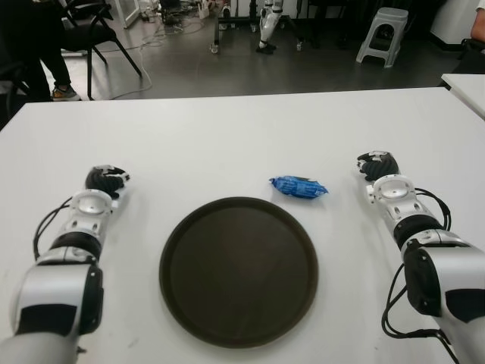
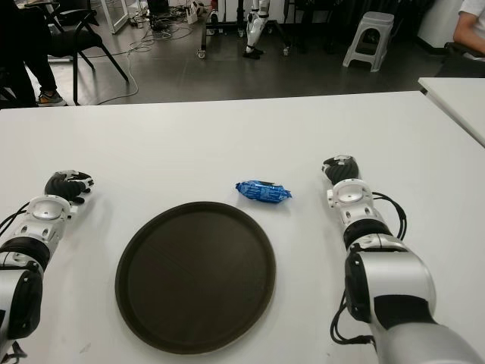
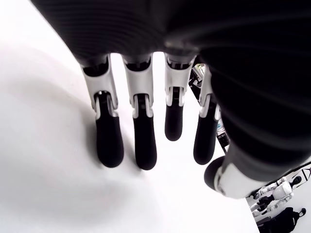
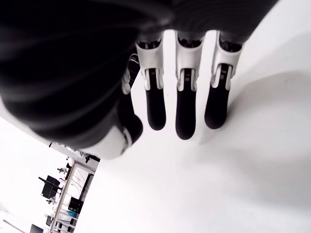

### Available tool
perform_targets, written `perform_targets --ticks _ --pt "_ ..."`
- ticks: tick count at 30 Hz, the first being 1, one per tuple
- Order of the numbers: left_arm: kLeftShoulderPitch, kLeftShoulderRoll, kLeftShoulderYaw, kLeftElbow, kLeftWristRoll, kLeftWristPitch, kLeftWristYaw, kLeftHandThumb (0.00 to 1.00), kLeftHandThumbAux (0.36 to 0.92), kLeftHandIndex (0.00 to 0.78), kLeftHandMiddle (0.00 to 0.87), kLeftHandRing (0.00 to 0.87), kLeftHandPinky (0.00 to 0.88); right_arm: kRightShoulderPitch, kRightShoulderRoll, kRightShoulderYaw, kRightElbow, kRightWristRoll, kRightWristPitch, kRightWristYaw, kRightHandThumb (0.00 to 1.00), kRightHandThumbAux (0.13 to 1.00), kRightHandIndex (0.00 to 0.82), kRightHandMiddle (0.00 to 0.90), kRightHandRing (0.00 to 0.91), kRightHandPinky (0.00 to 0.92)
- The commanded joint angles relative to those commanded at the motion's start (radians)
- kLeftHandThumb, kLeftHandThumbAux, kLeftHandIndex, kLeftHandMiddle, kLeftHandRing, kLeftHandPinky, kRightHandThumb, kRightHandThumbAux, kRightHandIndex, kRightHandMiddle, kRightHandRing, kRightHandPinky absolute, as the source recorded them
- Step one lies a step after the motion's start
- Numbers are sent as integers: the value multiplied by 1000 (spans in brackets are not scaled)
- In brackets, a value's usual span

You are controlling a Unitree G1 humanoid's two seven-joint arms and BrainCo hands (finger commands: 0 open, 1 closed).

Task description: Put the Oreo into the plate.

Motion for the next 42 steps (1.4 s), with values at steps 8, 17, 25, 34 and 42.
perform_targets --ticks 8,17,25,34,42 --pt "0 0 -1 2 2 7 7 682 722 404 204 219 237 1 1 -3 -1 2 -7 -1 686 732 408 307 324 353" --pt "0 0 0 4 2 13 9 683 720 407 214 232 260 1 2 -4 -1 4 -7 -4 683 733 405 315 341 378" --pt "1 -1 3 4 0 8 10 687 718 410 236 248 273 1 1 -2 -1 1 -5 -3 685 731 407 330 356 385" --pt "0 -3 11 4 -6 10 12 687 720 406 209 238 276 3 2 -6 -1 4 -7 -5 682 732 404 292 319 356" --pt "0 -2 11 3 -4 7 5 685 722 404 202 229 260 3 1 -7 -1 4 -7 -3 684 732 406 296 321 359"
